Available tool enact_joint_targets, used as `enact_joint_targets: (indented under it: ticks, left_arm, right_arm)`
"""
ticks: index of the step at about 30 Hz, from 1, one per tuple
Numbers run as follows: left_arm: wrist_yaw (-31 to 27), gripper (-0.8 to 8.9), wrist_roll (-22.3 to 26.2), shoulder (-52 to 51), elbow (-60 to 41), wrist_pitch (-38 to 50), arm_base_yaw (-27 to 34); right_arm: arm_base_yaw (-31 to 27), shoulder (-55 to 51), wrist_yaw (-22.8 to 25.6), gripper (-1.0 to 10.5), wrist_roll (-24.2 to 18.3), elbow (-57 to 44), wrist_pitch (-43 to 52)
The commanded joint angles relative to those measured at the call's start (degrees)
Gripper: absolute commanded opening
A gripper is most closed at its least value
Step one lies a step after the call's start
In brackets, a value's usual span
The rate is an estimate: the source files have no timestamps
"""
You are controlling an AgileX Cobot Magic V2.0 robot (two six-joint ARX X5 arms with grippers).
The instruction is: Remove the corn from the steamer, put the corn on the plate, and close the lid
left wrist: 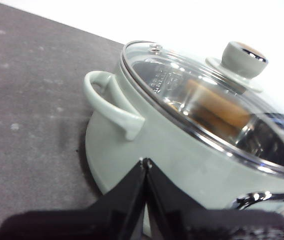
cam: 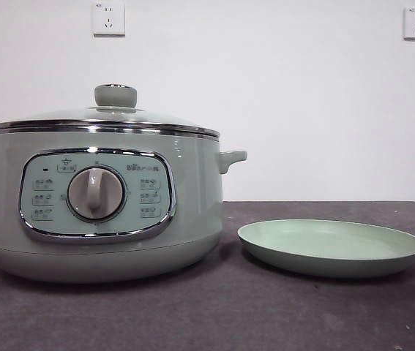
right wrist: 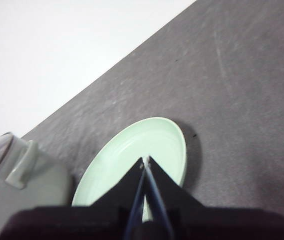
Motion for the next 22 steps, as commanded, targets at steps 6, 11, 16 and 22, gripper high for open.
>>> enact_joint_targets:
  ticks: [6,11,16,22]
  left_arm:
    - [0.35,-0.07,1.07,4.63,11.54,-7.08,0.13]
    - [1.07,-0.07,5.88,10.64,18.84,-8.81,0.11]
    - [2.38,-0.07,10.75,17.66,27.23,-12.41,0.13]
    - [3.82,-0.04,12.59,25.64,36.04,-16.59,0.11]
  right_arm:
    - [0.02,7.80,-4.46,-0.1,-3.91,9.27,-0.22]
    - [0.02,15.87,-7.10,-0.1,-8.52,17.46,-1.57]
    - [0.02,25.31,-11.32,-0.1,-15.28,27.54,-6.01]
    - [0.02,37.00,-16.33,0.0,-25.11,40.89,-17.18]
